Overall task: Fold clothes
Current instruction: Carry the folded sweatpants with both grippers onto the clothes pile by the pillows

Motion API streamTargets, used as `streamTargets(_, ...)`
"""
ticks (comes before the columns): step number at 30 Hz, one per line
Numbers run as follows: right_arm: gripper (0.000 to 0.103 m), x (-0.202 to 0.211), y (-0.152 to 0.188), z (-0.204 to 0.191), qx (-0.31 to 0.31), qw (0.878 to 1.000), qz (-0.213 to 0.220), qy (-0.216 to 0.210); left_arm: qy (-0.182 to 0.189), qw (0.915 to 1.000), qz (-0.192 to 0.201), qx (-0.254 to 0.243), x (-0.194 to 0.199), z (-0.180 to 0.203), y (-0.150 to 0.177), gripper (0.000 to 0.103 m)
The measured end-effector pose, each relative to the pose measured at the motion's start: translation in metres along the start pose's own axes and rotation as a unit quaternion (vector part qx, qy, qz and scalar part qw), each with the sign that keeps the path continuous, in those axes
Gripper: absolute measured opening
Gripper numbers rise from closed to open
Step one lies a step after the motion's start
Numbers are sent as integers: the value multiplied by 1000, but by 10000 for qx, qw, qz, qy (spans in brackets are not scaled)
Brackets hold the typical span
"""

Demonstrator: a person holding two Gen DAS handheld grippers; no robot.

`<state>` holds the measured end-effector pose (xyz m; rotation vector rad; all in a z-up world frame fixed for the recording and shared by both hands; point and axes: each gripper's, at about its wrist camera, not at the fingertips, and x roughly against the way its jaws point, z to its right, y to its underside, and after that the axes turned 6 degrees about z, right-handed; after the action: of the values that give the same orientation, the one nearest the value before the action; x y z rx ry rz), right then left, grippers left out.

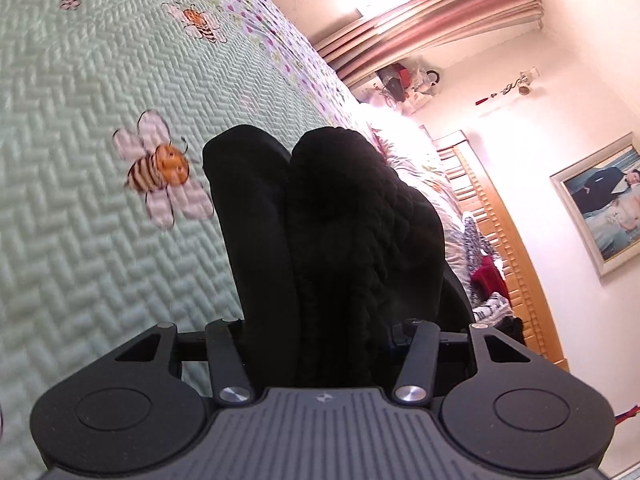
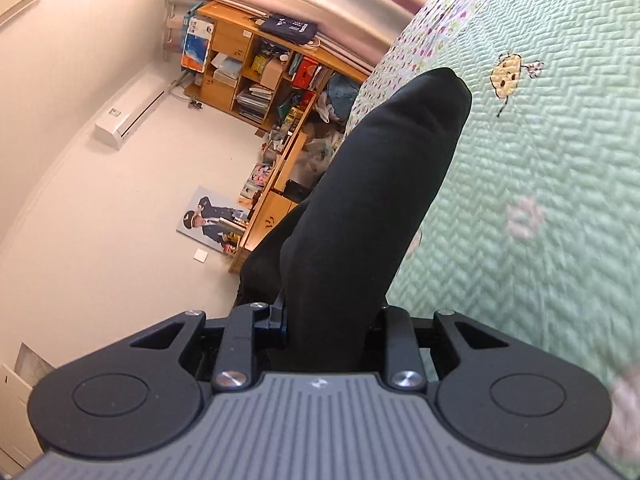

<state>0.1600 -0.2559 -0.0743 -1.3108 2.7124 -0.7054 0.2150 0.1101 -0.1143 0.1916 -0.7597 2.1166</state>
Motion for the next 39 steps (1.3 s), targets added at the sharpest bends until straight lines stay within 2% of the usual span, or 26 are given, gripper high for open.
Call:
streamTargets(4, 28, -33, -42, 32, -51, 10000, -53, 29, -195, 9997, -40, -139, -54, -2, -39, 53)
streamTargets(10, 28, -82, -101, 65, 32, 10000, 23, 47, -480, 9977, 157, -460, -121, 11, -85, 53)
streamTargets(13, 28, -78, -109, 70, -156, 9996, 207, -56, -423, 9969, 64, -658, -141, 33, -95, 53)
streamTargets(16, 28, -49, -115, 63, -308, 9985, 449, -41, -214, 9957, -244, -871, -163, 72, -94, 53)
streamTargets(19, 28, 5, -122, 51, -507, 9946, 902, 88, 80, 9927, -697, -979, -198, 122, -84, 53)
streamTargets(22, 29, 74, -131, 32, -674, 9861, 1480, 351, 470, 9838, -1250, -1197, -248, 194, -67, 53)
streamTargets(26, 29, 187, -151, -5, -649, 9670, 2315, 842, 1117, 9650, -1938, -1367, -325, 303, -27, 53)
streamTargets(30, 29, 296, -183, -38, -471, 9406, 3051, 1412, 1689, 9411, -2446, -1609, -403, 420, 22, 53)
streamTargets(32, 30, 345, -203, -52, -360, 9263, 3415, 1550, 1930, 9301, -2582, -1760, -440, 479, 41, 54)
streamTargets(36, 30, 435, -258, -70, 13, 8999, 3967, 1811, 2328, 9134, -2659, -2019, -510, 604, 71, 54)
streamTargets(39, 30, 496, -310, -71, 188, 8828, 4271, 1945, 2351, 9100, -2622, -2188, -567, 680, 82, 54)
